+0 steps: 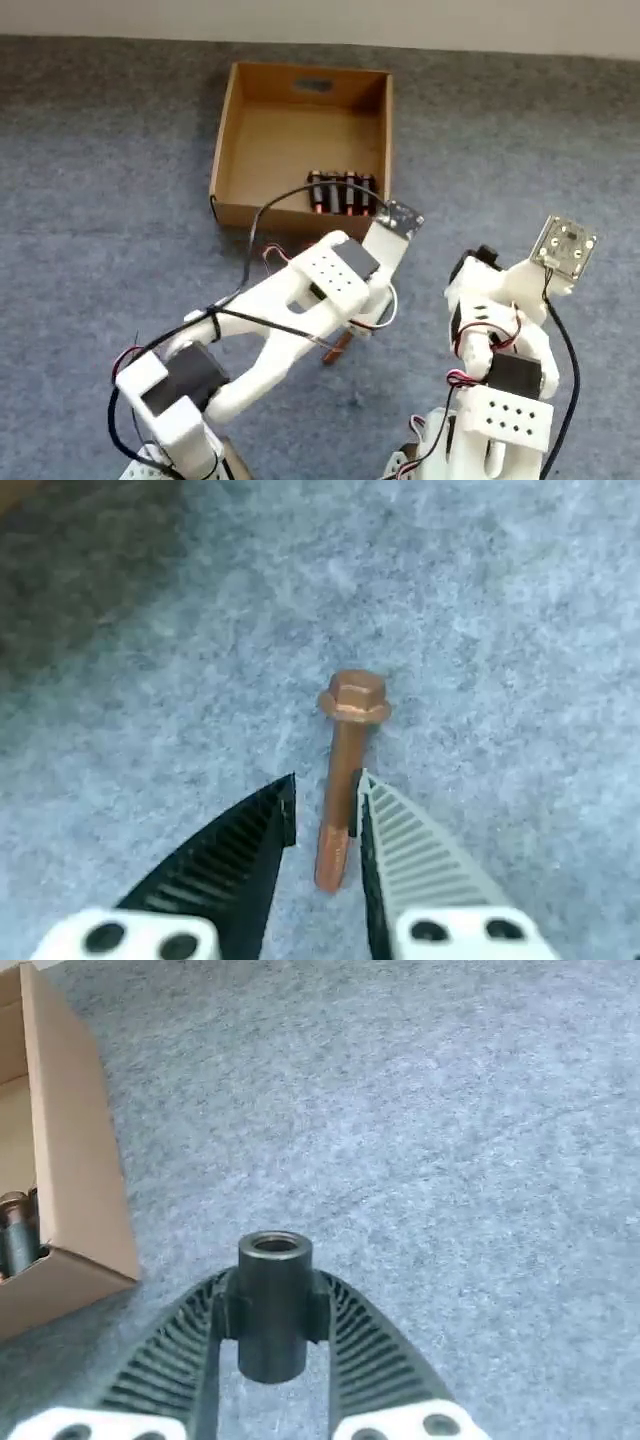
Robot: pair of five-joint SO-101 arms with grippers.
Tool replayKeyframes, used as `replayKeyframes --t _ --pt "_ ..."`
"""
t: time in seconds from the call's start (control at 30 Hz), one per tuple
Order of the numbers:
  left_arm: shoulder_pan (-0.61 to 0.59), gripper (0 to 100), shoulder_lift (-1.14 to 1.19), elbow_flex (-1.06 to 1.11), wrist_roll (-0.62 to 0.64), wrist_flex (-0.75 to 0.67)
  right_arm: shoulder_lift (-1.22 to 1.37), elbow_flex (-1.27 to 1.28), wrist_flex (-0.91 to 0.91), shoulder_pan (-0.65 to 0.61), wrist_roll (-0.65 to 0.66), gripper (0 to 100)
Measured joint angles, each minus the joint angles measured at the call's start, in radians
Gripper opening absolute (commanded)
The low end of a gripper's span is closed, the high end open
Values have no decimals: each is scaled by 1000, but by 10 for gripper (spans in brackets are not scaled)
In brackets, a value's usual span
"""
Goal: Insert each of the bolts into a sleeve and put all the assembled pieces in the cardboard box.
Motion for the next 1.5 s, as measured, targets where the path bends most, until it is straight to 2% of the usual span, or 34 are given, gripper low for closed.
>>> replayKeyframes --t 0.27,0.37,0.47,0.57,0.77,0.83,1.0,1.2,1.27,1.5 --pt "5 116 114 -14 0 -101 0 0 0 0 0 5" --pt "5 115 133 -14 -55 -123 0 0 0 0 0 5" --pt "5 103 135 -15 -123 -123 0 0 0 0 0 5" --pt "5 1 133 -17 -163 -124 -2 11 -2 -2 0 5" --pt "2 9 101 -15 -173 -124 -3 43 -32 -2 0 5" --pt "-11 9 72 -15 -175 -77 -3 44 -32 -2 0 5" --pt "-121 9 -41 -11 -176 86 -3 44 -32 -2 0 5" --pt "-354 9 -86 68 -175 123 -3 44 -32 -2 0 5" --pt "-396 9 -87 100 -175 114 -3 44 -32 -2 0 5" --pt "-453 14 -87 236 -175 -54 -3 44 -32 -2 0 5"
